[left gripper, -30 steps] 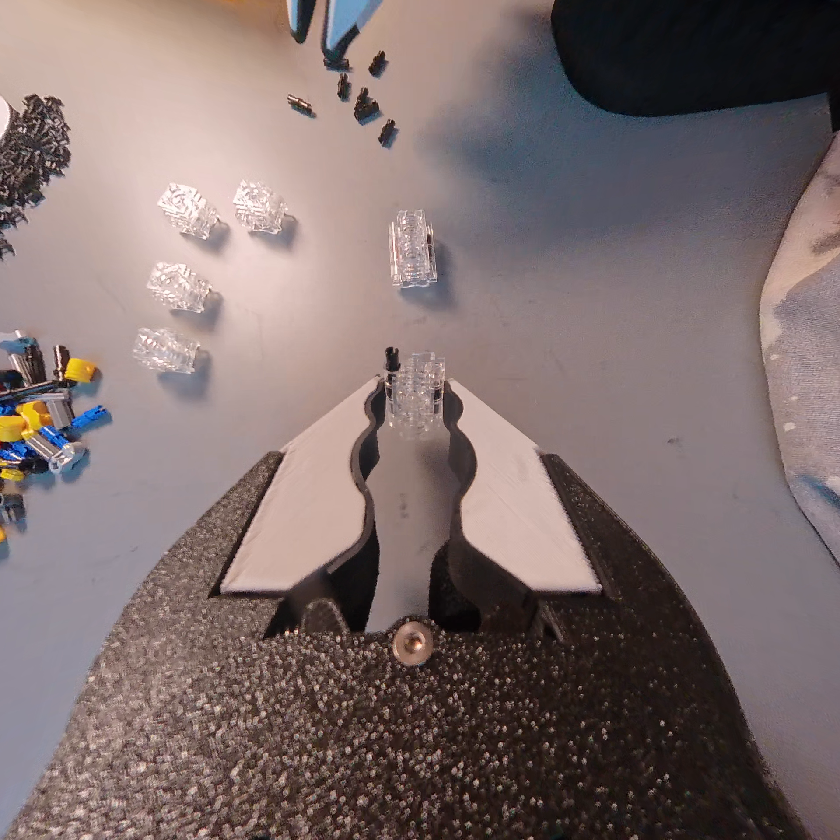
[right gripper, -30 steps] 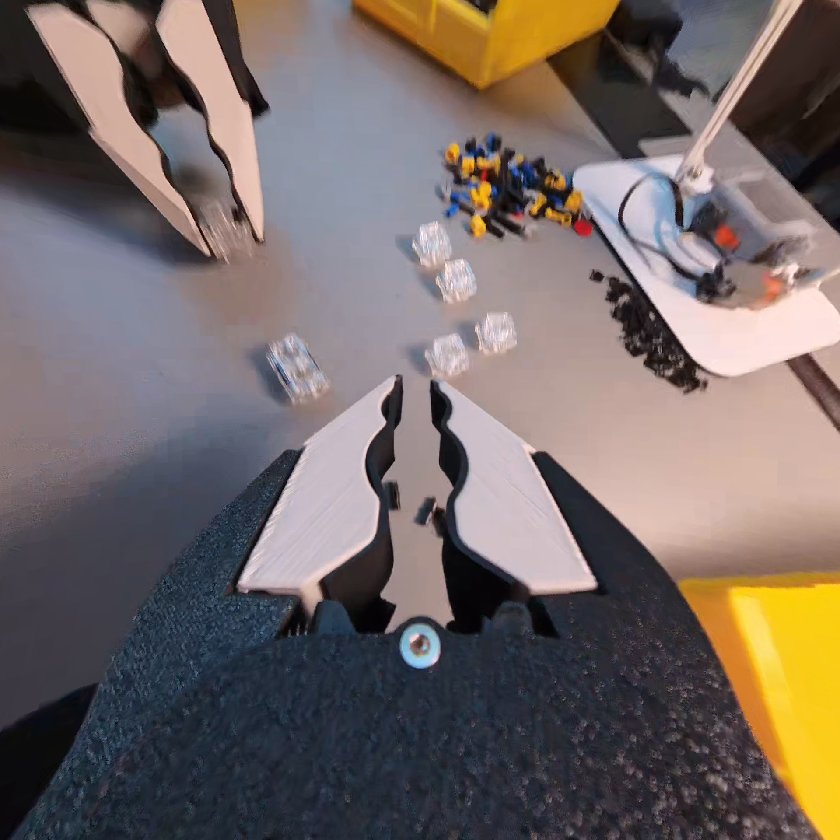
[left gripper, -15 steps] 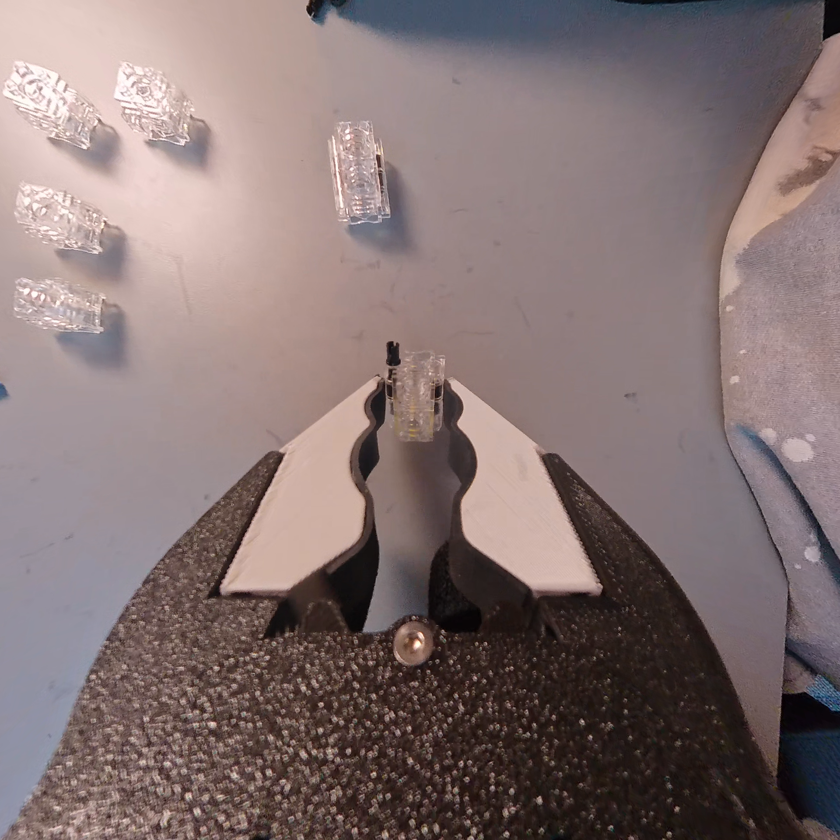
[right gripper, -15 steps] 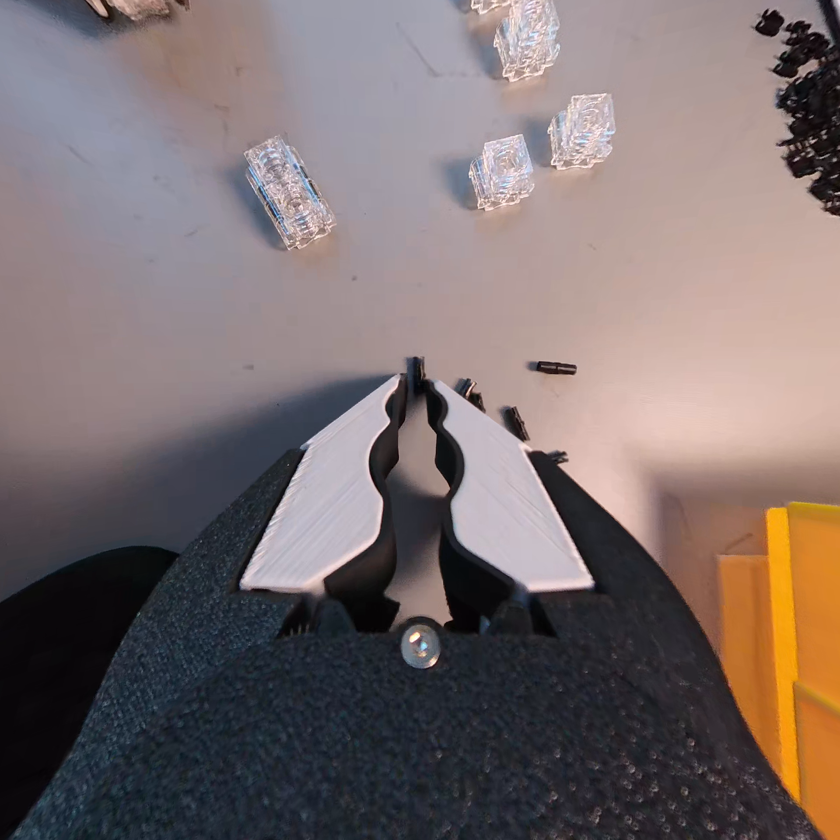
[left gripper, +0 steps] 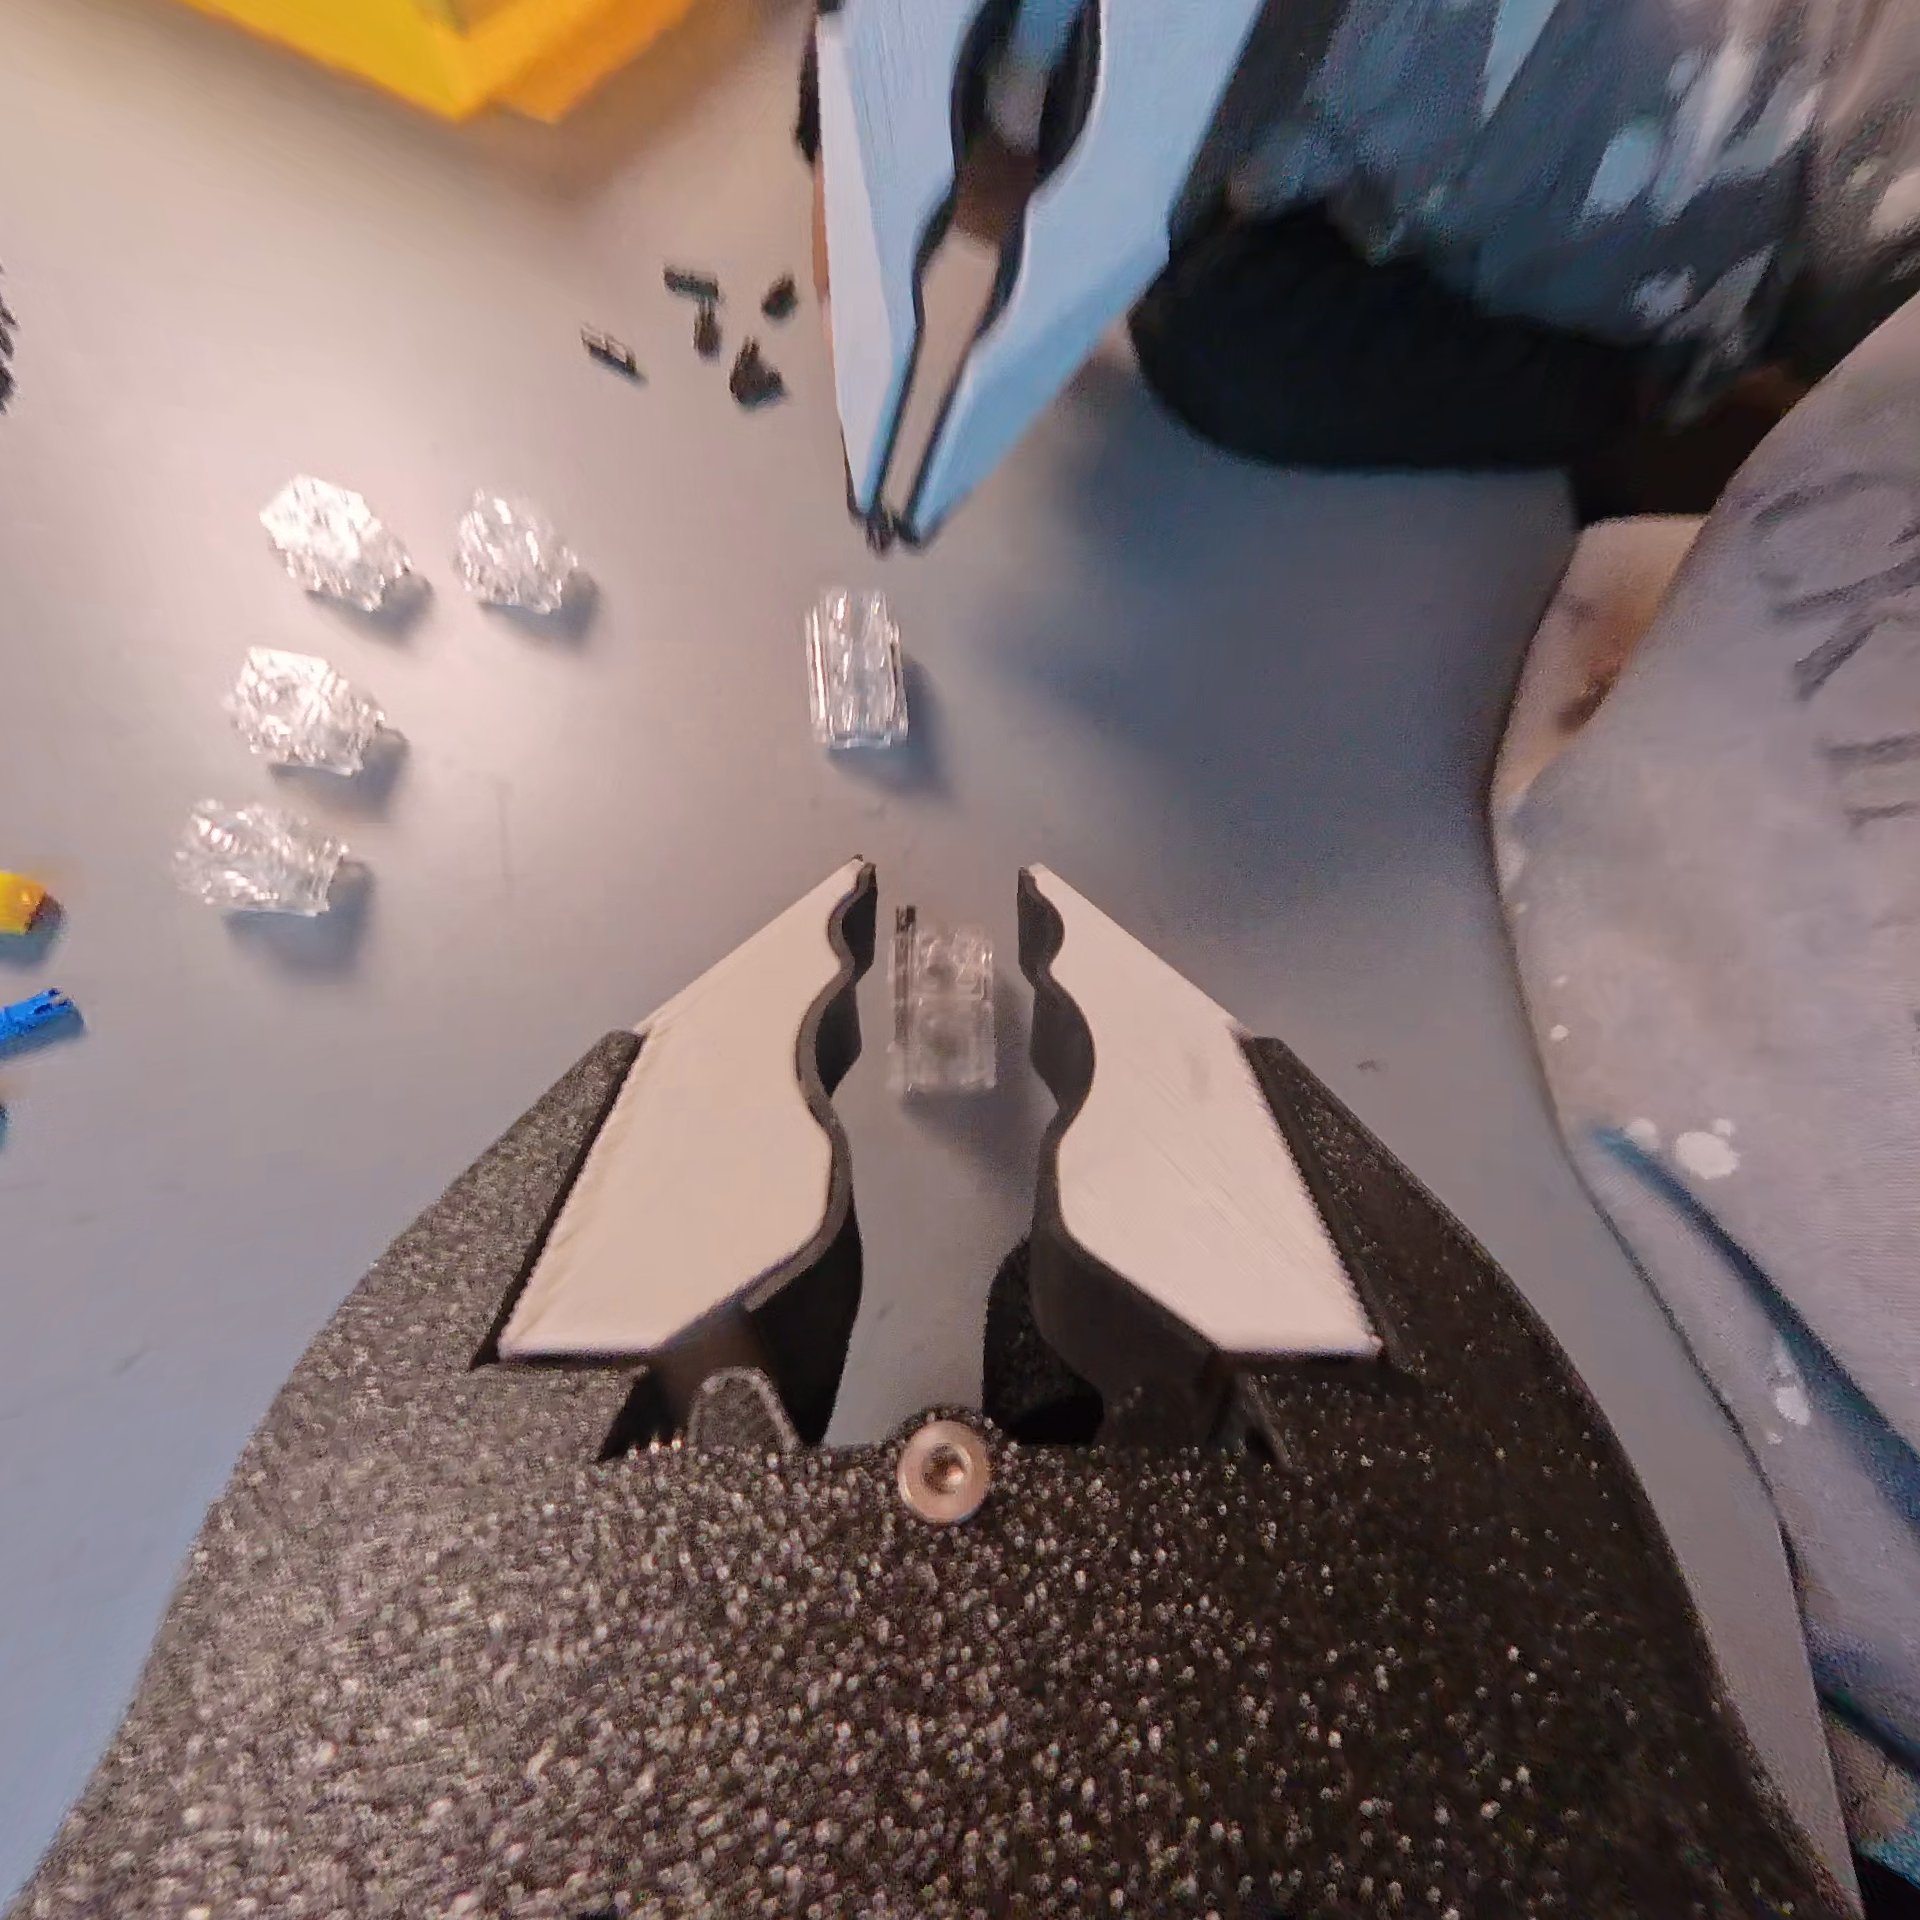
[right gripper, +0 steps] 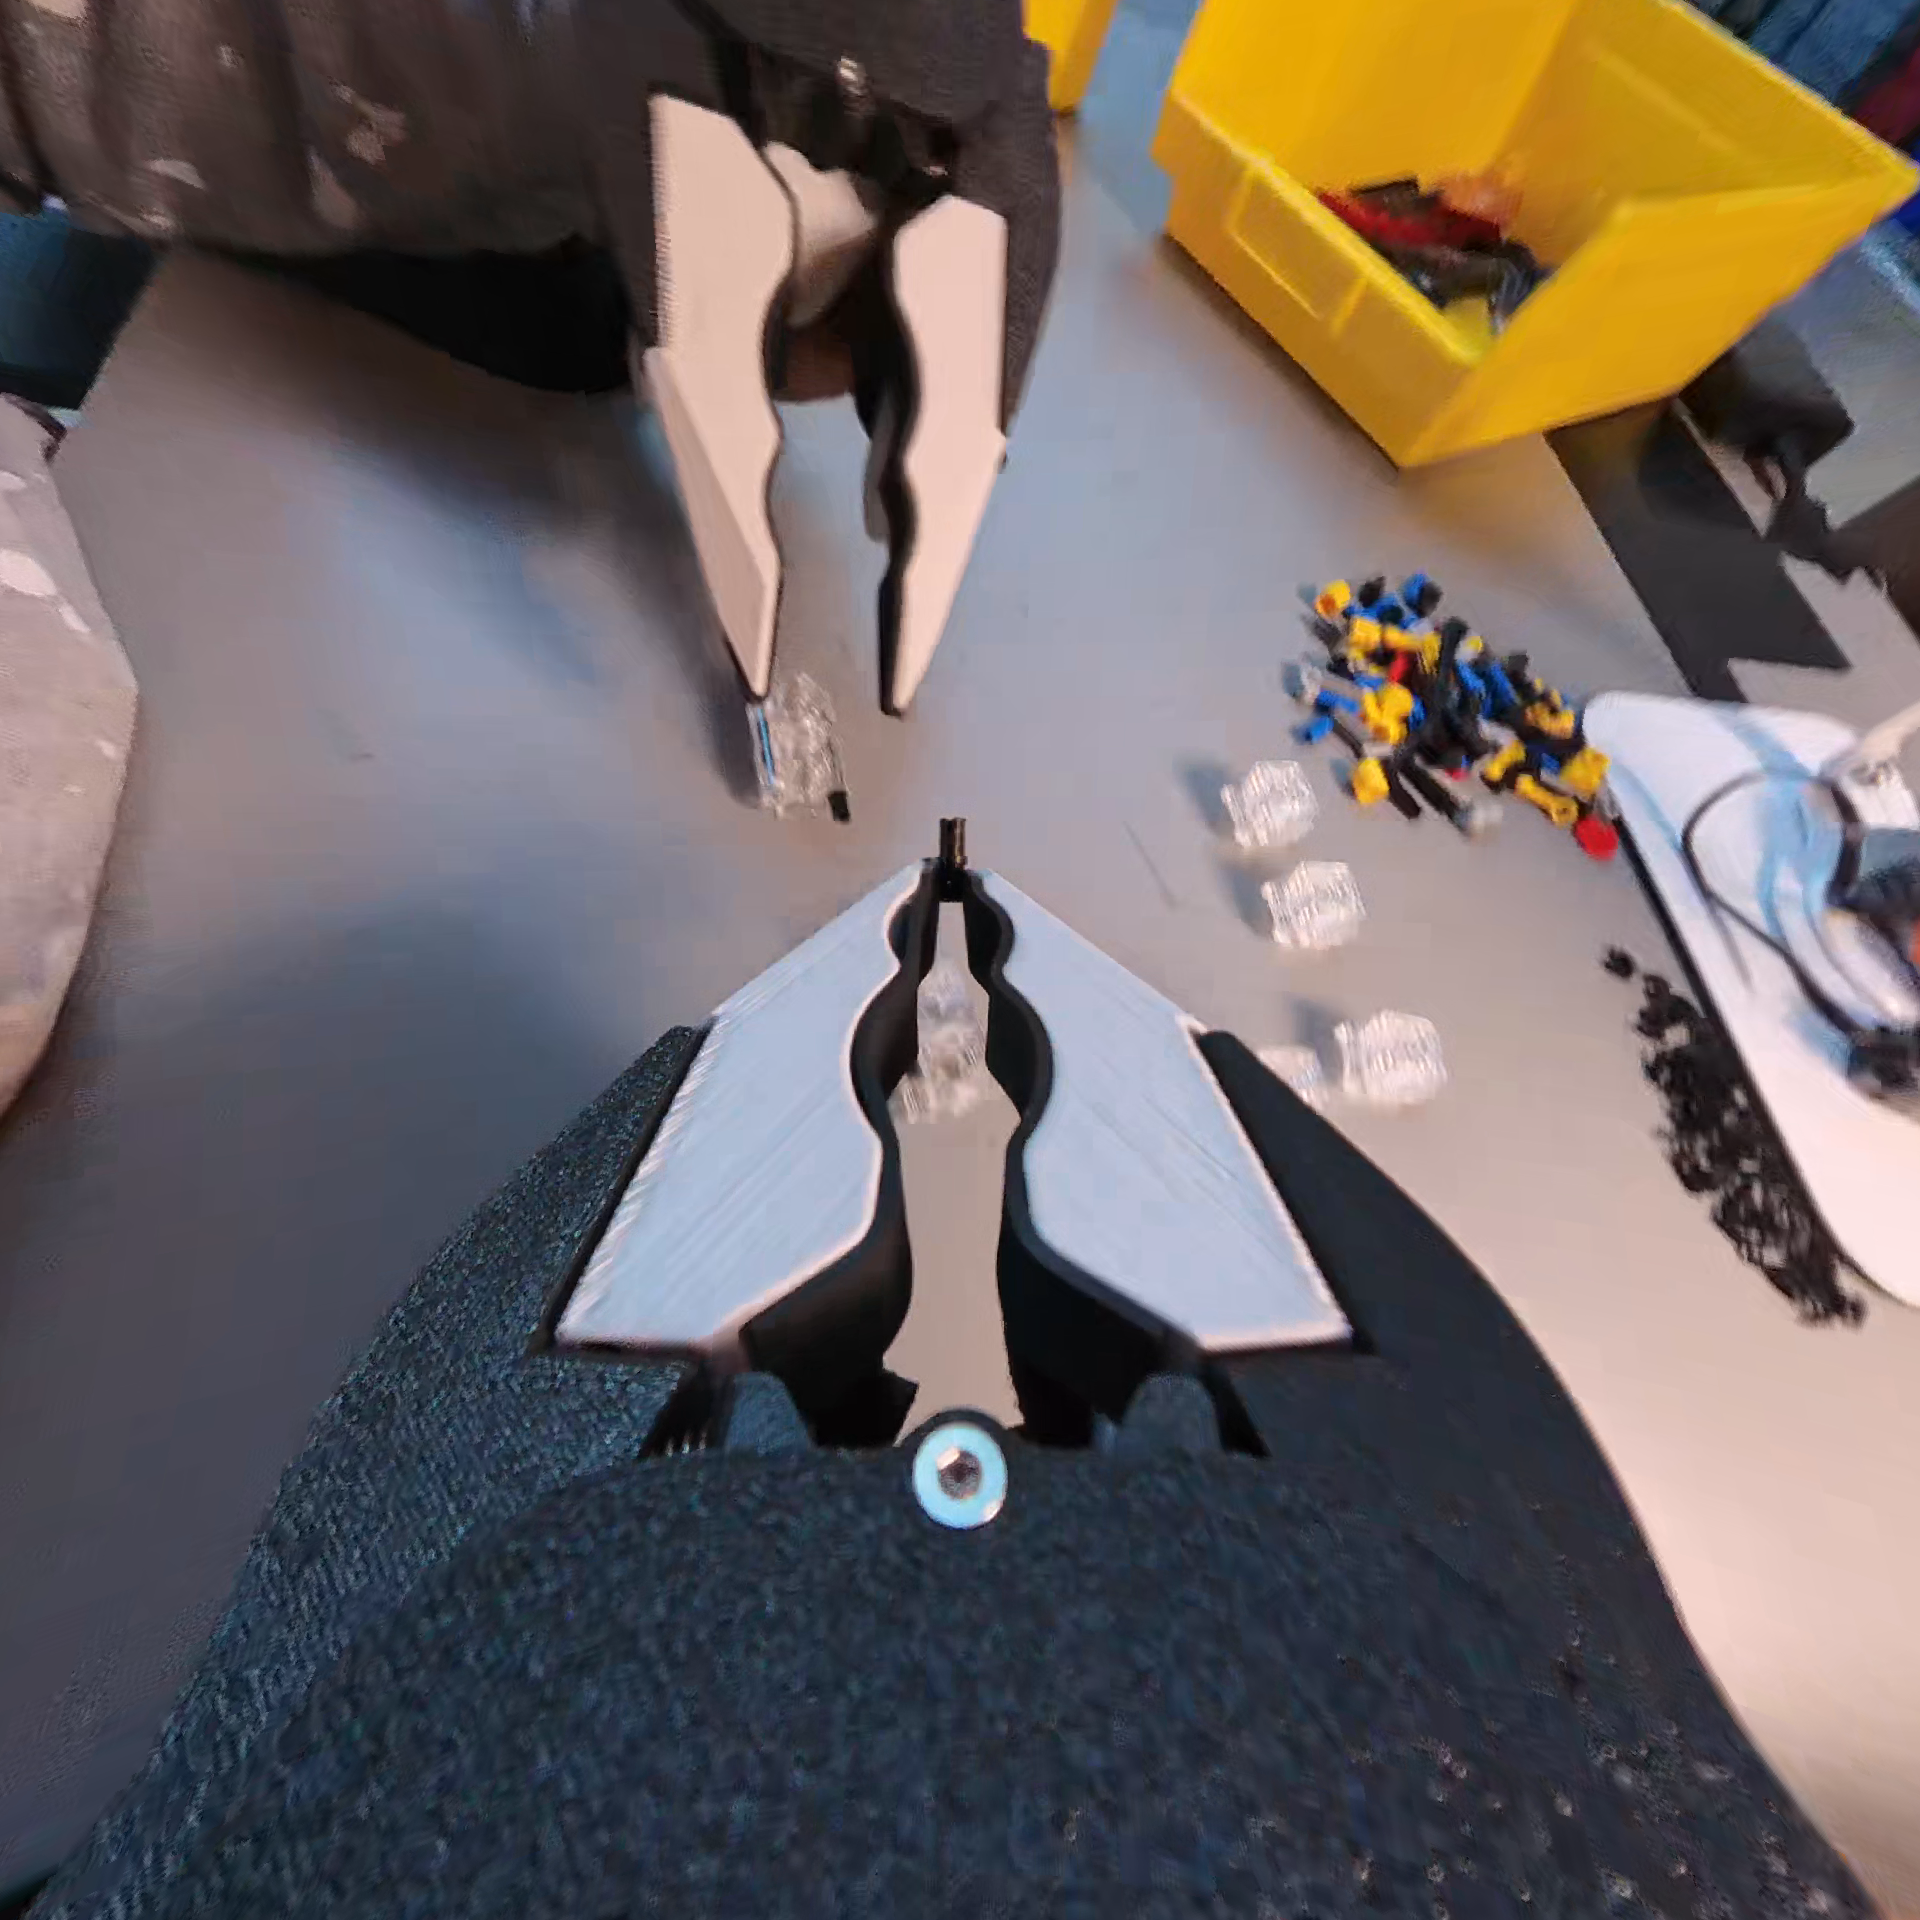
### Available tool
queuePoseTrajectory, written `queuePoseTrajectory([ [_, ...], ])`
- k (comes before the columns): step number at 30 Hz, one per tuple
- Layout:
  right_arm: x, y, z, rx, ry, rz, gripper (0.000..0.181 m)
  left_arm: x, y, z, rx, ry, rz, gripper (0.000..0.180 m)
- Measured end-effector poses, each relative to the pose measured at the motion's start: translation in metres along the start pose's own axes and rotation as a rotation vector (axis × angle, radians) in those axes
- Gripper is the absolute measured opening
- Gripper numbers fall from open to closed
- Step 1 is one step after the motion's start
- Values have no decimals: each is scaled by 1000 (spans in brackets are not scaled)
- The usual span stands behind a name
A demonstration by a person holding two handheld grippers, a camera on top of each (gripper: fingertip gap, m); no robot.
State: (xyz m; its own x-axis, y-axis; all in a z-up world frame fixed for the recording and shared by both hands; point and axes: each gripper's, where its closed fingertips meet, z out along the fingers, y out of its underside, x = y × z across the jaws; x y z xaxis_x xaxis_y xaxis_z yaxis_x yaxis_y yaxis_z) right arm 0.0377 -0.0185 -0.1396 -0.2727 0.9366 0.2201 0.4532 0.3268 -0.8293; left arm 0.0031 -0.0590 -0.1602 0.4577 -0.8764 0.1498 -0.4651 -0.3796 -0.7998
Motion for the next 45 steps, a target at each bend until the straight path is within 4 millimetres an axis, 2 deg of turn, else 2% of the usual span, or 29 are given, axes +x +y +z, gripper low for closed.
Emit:
queuePoseTrajectory([
  [2, -15, -12, 14, 22, -25, -53, 4, 5, -12, -2, 82, 30, -5, 24],
  [5, -25, -19, 26, 34, -39, -83, 4, 9, -16, 0, 99, 36, 13, 15],
  [12, -29, -23, 27, 49, -39, -82, 4, 11, -22, -1, 144, 48, 8, 2],
  [15, -26, -30, 22, 98, -27, -64, 4, 11, -31, -6, 206, 56, -10, 2],
  [20, -16, -72, -4, 384, 13, 13, 4, 18, -69, -34, 515, 231, -187, 2],
  [22, -14, -83, -11, 452, 37, 17, 5, 20, -79, -42, 610, 309, -259, 1],
  [27, -14, -94, -17, 501, 93, -30, 5, 26, -91, -51, 722, 463, -375, 0],
  [38, -12, -89, -14, 444, 112, -61, 4, 24, -88, -46, 683, 478, -433, 1],
  [41, -8, -80, -10, 410, 102, -21, 4, 19, -70, -37, 533, 347, -319, 2],
  [45, -3, -57, -5, 327, 47, 34, 4, 5, -33, -21, 245, 86, -112, 21],
])
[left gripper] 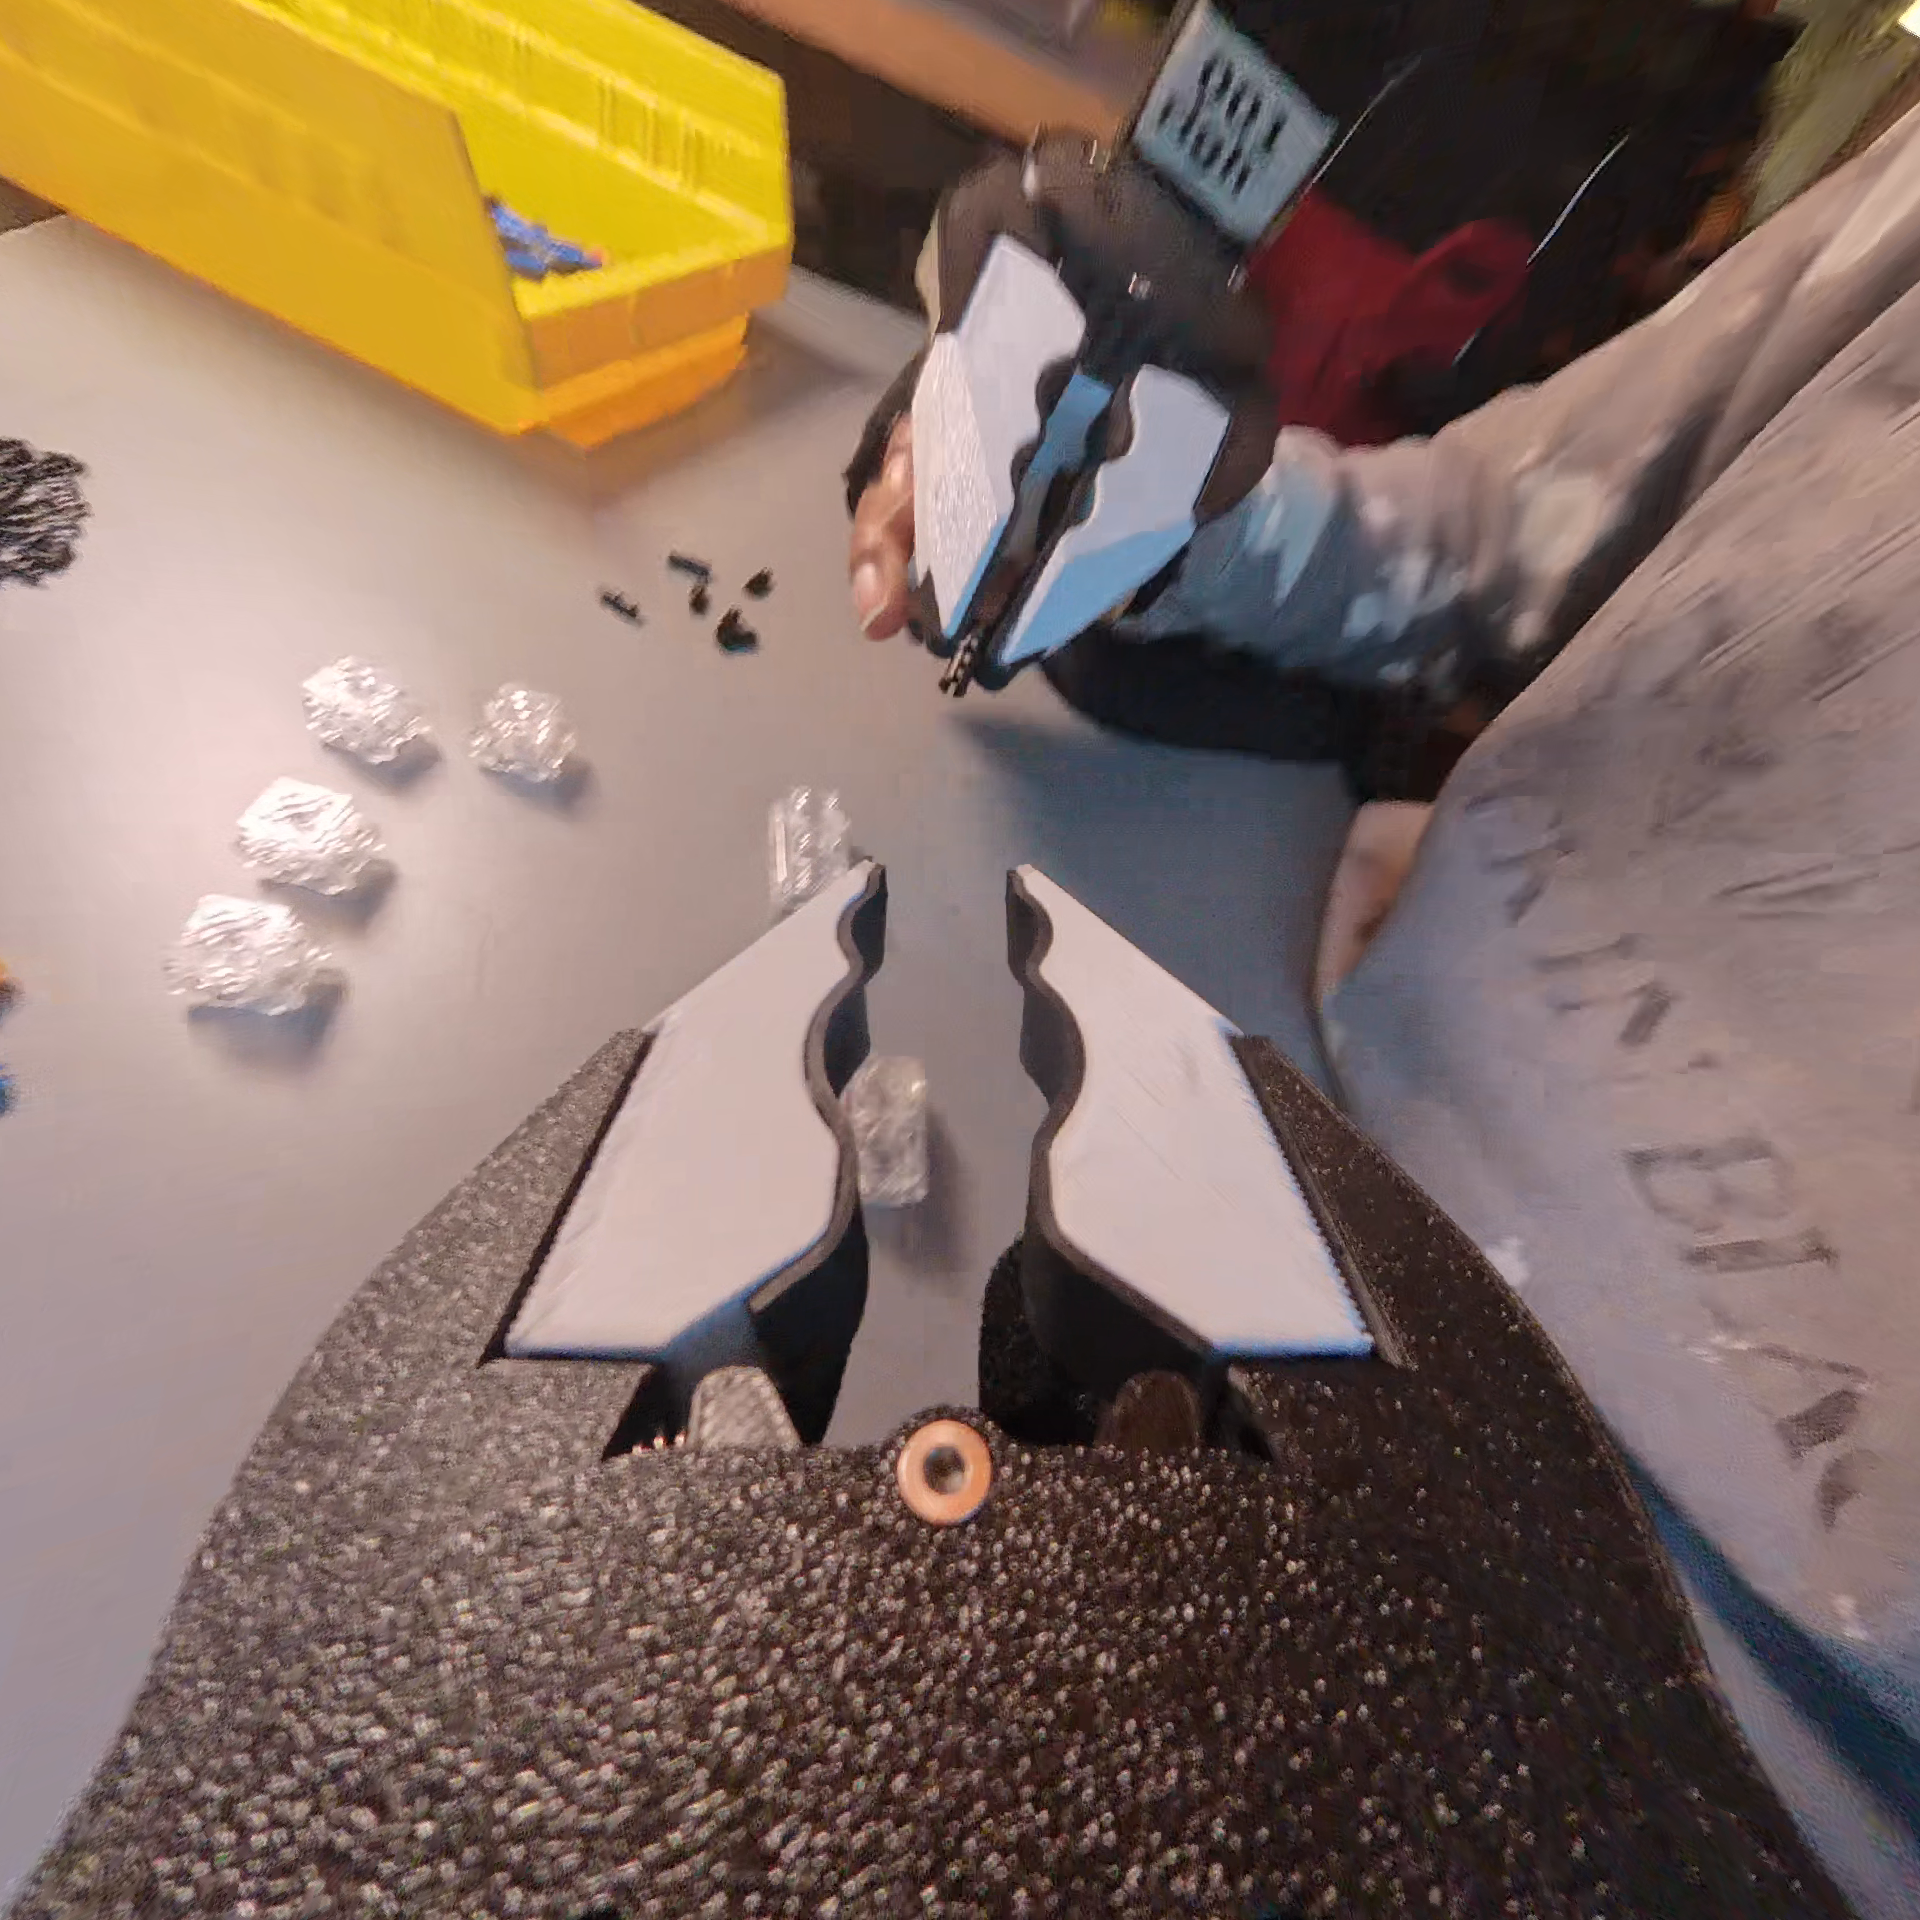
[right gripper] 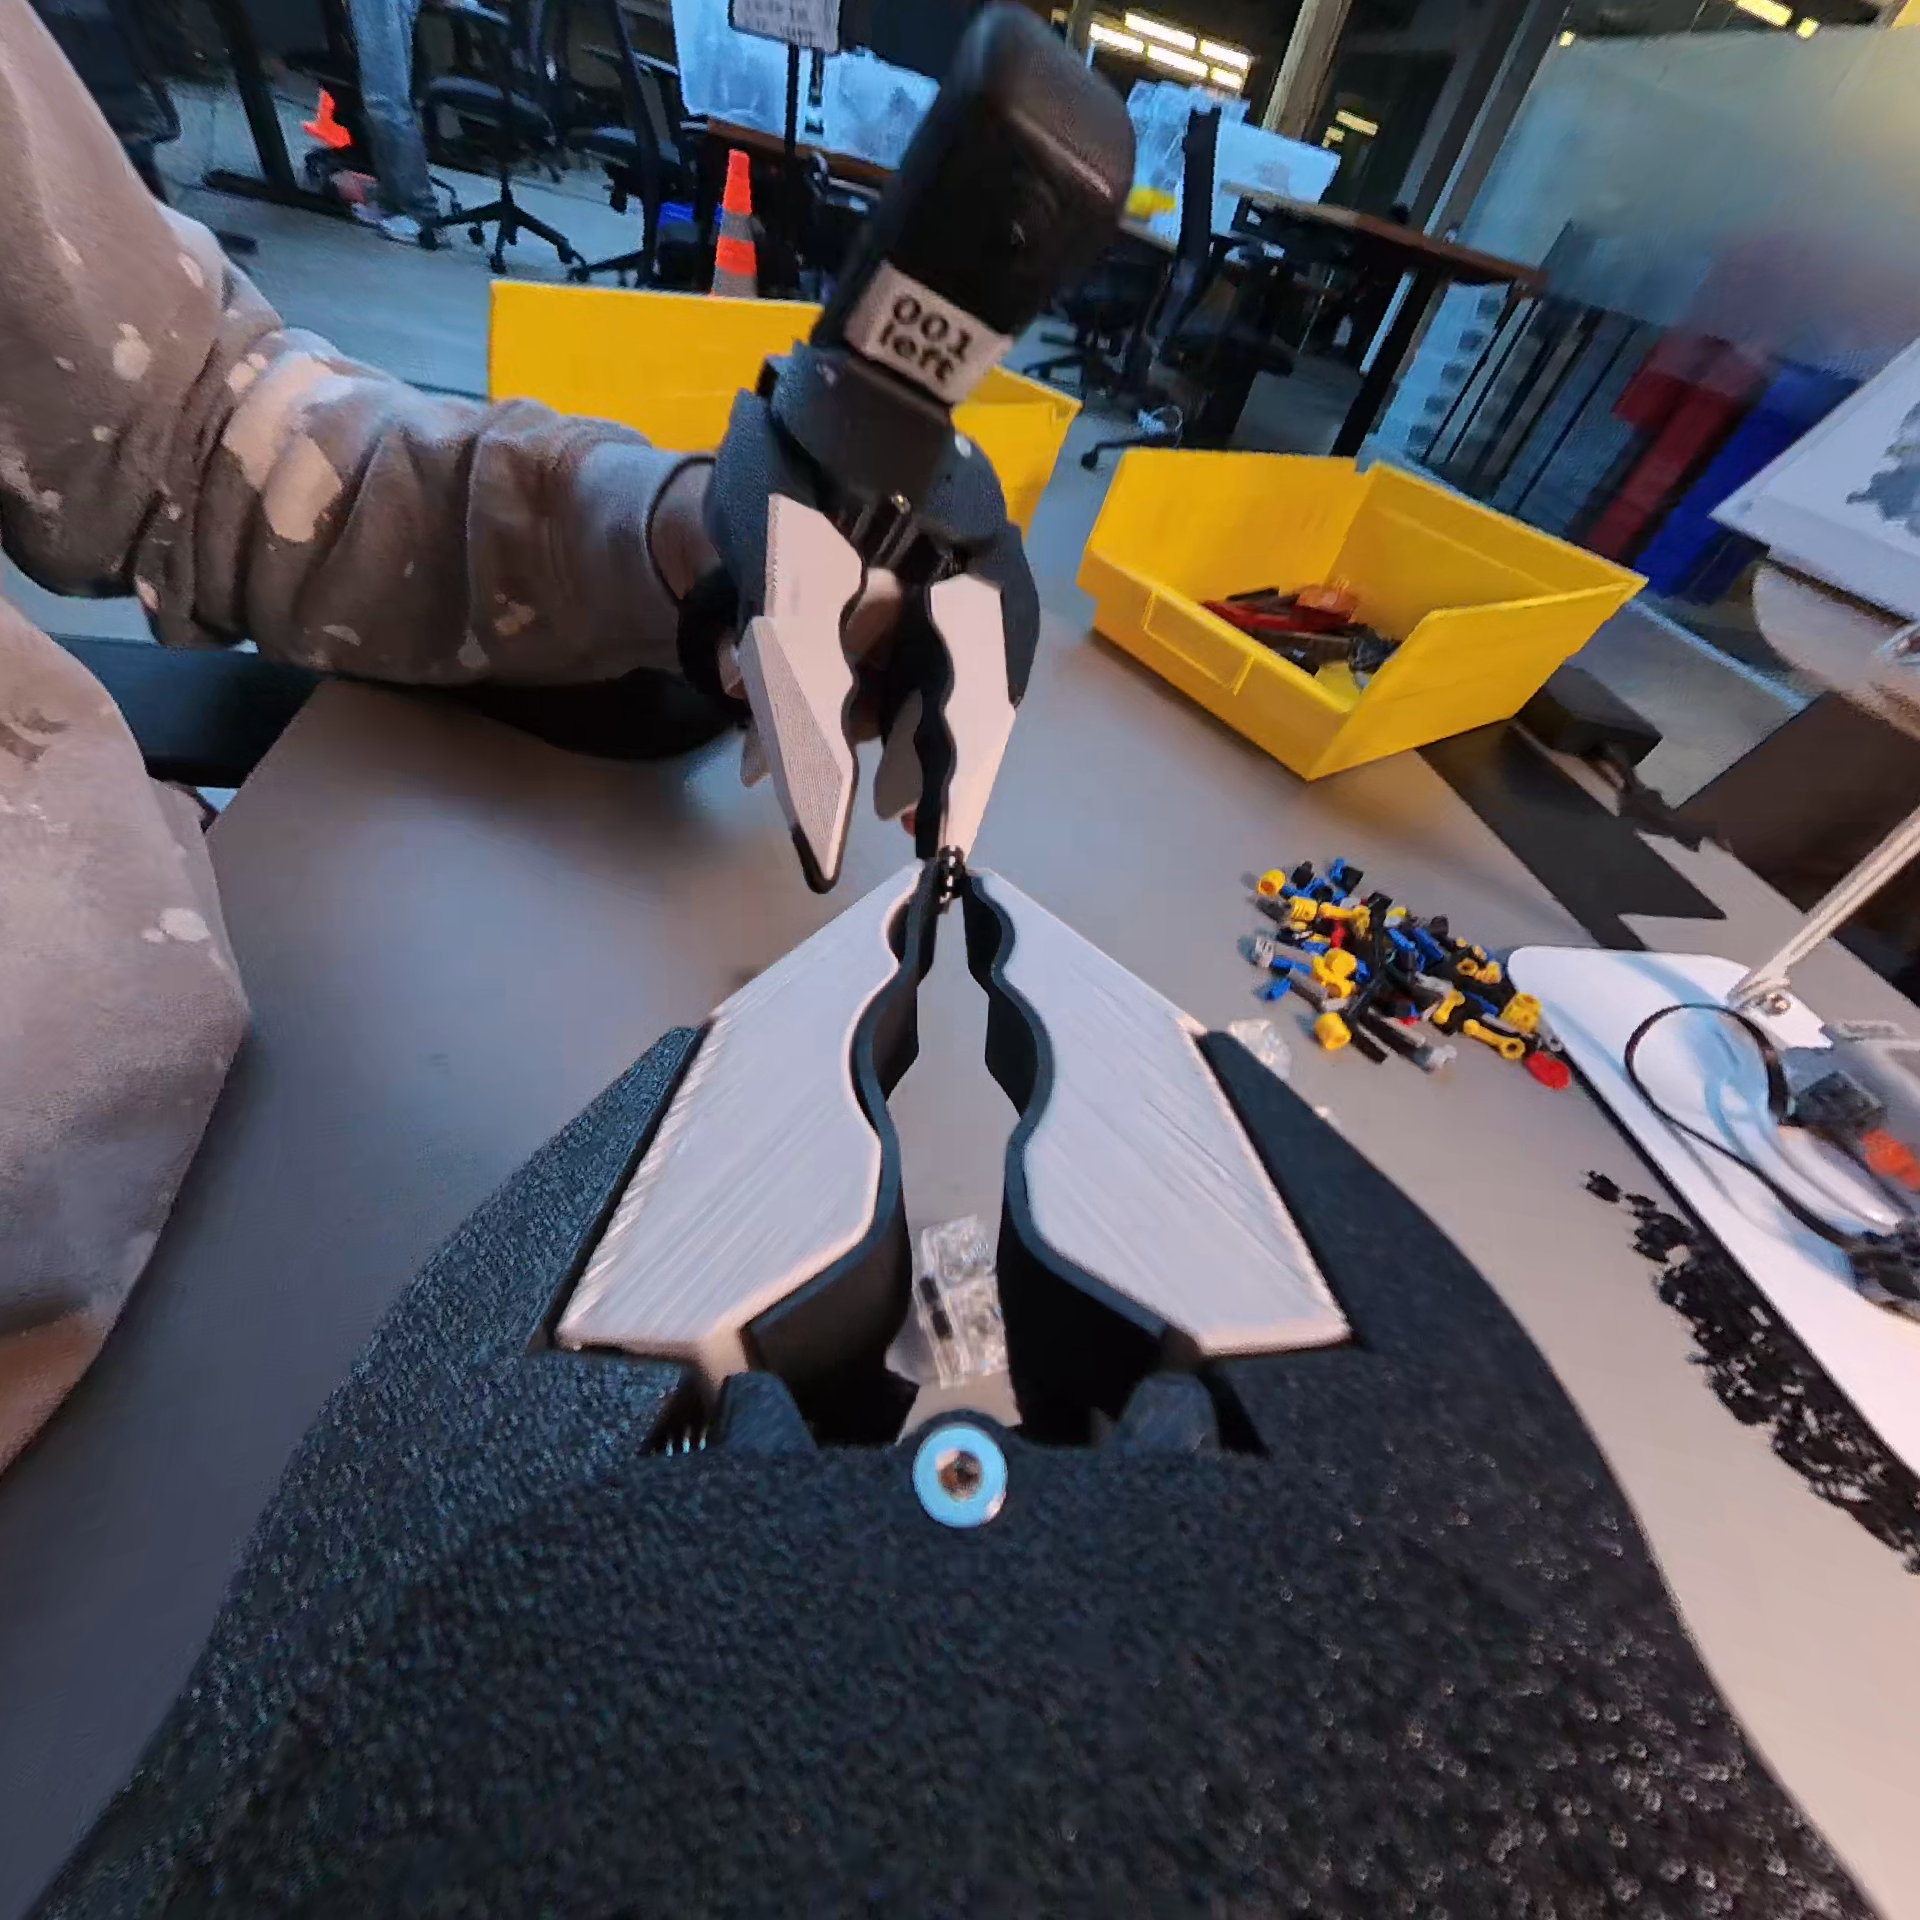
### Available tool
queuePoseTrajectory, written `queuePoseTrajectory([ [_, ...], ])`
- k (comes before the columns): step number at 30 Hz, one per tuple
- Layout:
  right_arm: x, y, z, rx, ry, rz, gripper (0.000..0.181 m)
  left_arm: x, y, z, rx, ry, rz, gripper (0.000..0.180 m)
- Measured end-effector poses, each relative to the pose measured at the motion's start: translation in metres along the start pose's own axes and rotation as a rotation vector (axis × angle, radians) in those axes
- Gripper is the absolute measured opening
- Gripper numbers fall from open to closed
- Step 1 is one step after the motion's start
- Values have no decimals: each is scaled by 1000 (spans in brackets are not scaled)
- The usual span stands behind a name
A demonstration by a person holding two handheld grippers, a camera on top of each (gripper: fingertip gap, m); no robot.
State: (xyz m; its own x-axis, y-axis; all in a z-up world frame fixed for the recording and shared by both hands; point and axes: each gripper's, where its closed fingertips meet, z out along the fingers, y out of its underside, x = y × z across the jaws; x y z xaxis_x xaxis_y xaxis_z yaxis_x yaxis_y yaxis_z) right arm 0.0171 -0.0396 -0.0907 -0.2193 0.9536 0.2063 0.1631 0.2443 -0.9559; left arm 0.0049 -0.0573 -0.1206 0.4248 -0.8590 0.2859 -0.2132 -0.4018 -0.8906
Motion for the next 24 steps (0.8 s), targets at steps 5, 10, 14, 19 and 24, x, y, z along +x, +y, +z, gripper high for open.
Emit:
queuePoseTrajectory([
  [5, 0, 35, 2, -141, -31, 18, 4, -14, 44, 5, -282, -134, 123, 31],
  [10, -7, 45, 6, -190, -72, 20, 4, -16, 62, 9, -404, -173, 169, 35],
  [14, -8, 53, 7, -222, -87, 35, 4, -17, 70, 10, -458, -197, 191, 36],
  [19, -10, 61, 9, -259, -92, 25, 4, -22, 80, 13, -512, -223, 220, 23],
  [24, -11, 60, 9, -257, -95, 31, 4, -26, 72, 16, -444, -226, 230, 22],
])
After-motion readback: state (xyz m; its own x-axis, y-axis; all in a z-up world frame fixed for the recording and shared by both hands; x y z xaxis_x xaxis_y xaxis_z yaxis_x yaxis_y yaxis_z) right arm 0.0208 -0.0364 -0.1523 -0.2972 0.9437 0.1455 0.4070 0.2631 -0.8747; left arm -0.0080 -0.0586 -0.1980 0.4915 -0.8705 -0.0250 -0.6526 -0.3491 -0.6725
